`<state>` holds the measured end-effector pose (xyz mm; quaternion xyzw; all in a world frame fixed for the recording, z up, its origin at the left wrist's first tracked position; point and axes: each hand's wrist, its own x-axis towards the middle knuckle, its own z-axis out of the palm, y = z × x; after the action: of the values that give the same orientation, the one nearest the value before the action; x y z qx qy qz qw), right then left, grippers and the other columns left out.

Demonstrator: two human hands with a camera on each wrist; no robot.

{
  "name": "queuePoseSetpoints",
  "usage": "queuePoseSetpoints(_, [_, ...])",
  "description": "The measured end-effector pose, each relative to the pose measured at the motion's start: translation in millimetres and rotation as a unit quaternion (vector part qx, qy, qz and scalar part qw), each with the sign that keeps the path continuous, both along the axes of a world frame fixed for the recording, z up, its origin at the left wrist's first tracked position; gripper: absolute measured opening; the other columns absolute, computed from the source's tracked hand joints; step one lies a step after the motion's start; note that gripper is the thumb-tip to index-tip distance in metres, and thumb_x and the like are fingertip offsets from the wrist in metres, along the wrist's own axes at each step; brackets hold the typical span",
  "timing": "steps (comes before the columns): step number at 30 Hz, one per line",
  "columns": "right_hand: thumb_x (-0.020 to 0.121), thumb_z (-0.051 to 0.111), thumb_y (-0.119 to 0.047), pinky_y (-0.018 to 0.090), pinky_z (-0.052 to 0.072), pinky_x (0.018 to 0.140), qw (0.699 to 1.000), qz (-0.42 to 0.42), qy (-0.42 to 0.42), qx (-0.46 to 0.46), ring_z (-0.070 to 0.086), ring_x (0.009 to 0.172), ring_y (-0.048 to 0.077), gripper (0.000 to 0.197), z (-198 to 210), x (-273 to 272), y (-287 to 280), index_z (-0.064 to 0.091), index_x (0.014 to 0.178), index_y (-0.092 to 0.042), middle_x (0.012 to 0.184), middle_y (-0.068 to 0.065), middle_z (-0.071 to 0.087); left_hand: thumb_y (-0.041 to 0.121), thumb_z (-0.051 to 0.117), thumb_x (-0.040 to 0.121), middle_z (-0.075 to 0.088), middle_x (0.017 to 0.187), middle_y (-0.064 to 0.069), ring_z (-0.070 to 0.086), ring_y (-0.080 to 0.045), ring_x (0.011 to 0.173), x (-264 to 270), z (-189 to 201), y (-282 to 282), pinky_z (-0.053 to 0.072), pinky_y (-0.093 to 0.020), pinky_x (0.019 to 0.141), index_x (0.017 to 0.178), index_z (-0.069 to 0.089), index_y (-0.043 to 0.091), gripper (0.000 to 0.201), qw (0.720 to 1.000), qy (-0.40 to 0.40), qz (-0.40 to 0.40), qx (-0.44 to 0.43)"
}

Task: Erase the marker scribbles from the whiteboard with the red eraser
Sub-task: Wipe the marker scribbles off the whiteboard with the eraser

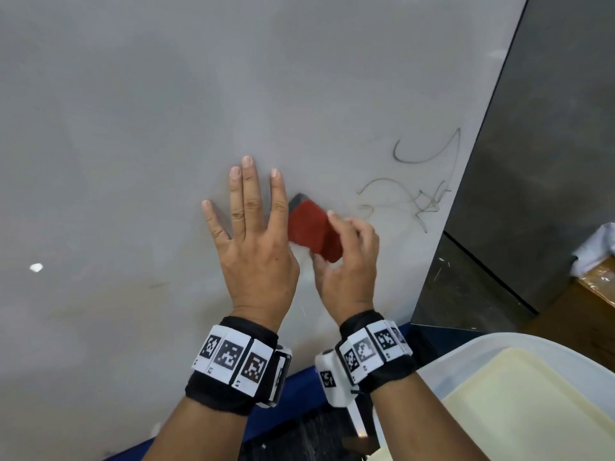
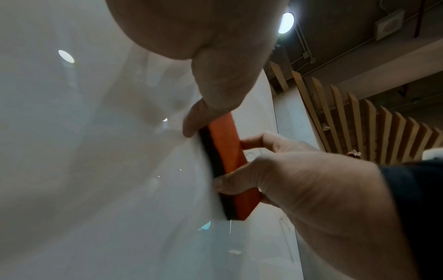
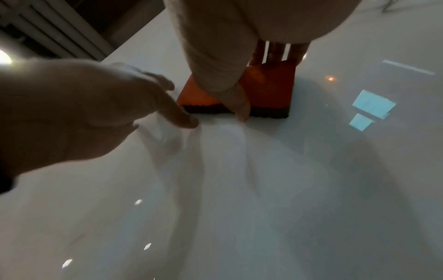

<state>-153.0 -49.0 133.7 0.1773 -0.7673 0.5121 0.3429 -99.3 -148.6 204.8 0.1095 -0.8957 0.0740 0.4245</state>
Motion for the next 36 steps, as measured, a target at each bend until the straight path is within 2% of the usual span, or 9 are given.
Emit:
queuePoseSetpoints(3, [0.068, 0.082, -0.006, 0.039, 0.048, 0.097, 0.995, -0.04, -0.025, -0.082, 0.048, 0.114, 0.022, 0.072, 9, -19, 16, 0.052, 0.133, -0.02, 0.122, 0.009, 0.048, 0.007, 0.073, 0.078, 0.013, 0.162, -0.018, 0.009, -0.032, 0.15, -1, 4, 0, 0.011, -0.061, 0.119, 0.151, 0.033, 0.008, 0.083, 1.0, 0.015, -0.009, -0.018])
queuePoseSetpoints(6, [0.07, 0.082, -0.009, 0.038, 0.05, 0.097, 0.991, -0.054, -0.042, -0.115, 0.05, 0.115, 0.026, 0.071, 12, -24, 17, 0.052, 0.135, -0.014, 0.123, 0.009, 0.048, 0.014, 0.073, 0.079, 0.013, 0.162, -0.018, 0.008, -0.032, 0.15, -5, 6, 4, 0.008, -0.063, 0.117, 0.152, 0.033, 0.014, 0.084, 0.999, 0.004, -0.015, -0.032])
queuePoseSetpoints(12, [0.07, 0.081, -0.007, 0.039, 0.051, 0.094, 0.999, -0.028, 0.006, -0.026, 0.048, 0.114, 0.023, 0.072, -1, -20, 18, 0.05, 0.133, -0.023, 0.122, 0.006, 0.047, 0.018, 0.075, 0.077, -0.007, 0.161, -0.015, -0.001, -0.033, 0.15, -11, 4, 7, 0.0, -0.066, 0.114, 0.158, 0.01, 0.027, 0.104, 0.997, -0.052, 0.012, -0.056])
queuePoseSetpoints(18, [0.077, 0.081, -0.012, 0.006, 0.03, 0.101, 0.989, -0.065, -0.047, -0.124, 0.046, 0.12, 0.025, 0.077, 7, -35, 23, 0.045, 0.145, -0.016, 0.128, 0.01, 0.046, 0.026, 0.077, 0.076, -0.009, 0.162, -0.014, -0.004, -0.032, 0.15, -10, 4, 7, -0.003, -0.066, 0.114, 0.158, 0.008, 0.028, 0.107, 0.996, -0.066, 0.013, -0.05])
queuePoseSetpoints(21, [0.073, 0.081, -0.005, 0.024, 0.043, 0.101, 0.997, -0.033, -0.007, -0.062, 0.046, 0.117, 0.024, 0.076, 2, -19, 11, 0.048, 0.14, -0.021, 0.126, 0.008, 0.045, 0.019, 0.077, 0.074, -0.007, 0.162, -0.014, -0.002, -0.032, 0.15, -12, 3, 7, 0.001, -0.067, 0.114, 0.158, 0.012, 0.028, 0.107, 0.998, -0.049, 0.01, -0.049])
queuePoseSetpoints(24, [0.071, 0.082, -0.004, 0.024, 0.043, 0.099, 1.0, -0.013, 0.024, -0.007, 0.046, 0.115, 0.021, 0.075, 2, -18, 18, 0.049, 0.136, -0.025, 0.124, 0.005, 0.046, 0.016, 0.078, 0.073, -0.007, 0.162, -0.013, -0.002, -0.032, 0.15, -11, 2, 7, 0.003, -0.068, 0.114, 0.158, 0.013, 0.027, 0.107, 0.998, -0.042, 0.008, -0.051])
queuePoseSetpoints(28, [0.074, 0.08, -0.007, 0.041, 0.047, 0.104, 0.984, -0.069, -0.045, -0.155, 0.049, 0.122, 0.028, 0.074, 24, -48, 40, 0.049, 0.14, -0.017, 0.129, 0.009, 0.045, 0.021, 0.078, 0.074, -0.008, 0.162, -0.012, -0.003, -0.031, 0.15, -10, 1, 7, 0.002, -0.068, 0.114, 0.158, 0.013, 0.027, 0.106, 0.998, -0.052, 0.005, -0.043])
queuePoseSetpoints(32, [0.073, 0.079, -0.002, 0.019, 0.043, 0.102, 0.992, -0.041, -0.043, -0.113, 0.047, 0.12, 0.021, 0.071, 19, -32, 27, 0.052, 0.138, -0.017, 0.127, 0.001, 0.042, 0.015, 0.077, 0.073, -0.009, 0.162, -0.012, -0.006, -0.03, 0.15, -14, -1, 8, 0.003, -0.068, 0.114, 0.158, 0.013, 0.027, 0.107, 0.998, -0.045, 0.012, -0.039])
queuePoseSetpoints(36, [0.068, 0.081, -0.002, 0.033, 0.047, 0.097, 1.0, -0.007, 0.017, -0.012, 0.047, 0.112, 0.022, 0.071, 6, -21, 24, 0.055, 0.131, -0.02, 0.12, 0.005, 0.048, 0.012, 0.073, 0.076, -0.007, 0.162, -0.013, -0.005, -0.031, 0.15, -15, -1, 10, 0.003, -0.068, 0.114, 0.158, 0.013, 0.026, 0.103, 0.998, -0.035, 0.013, -0.042])
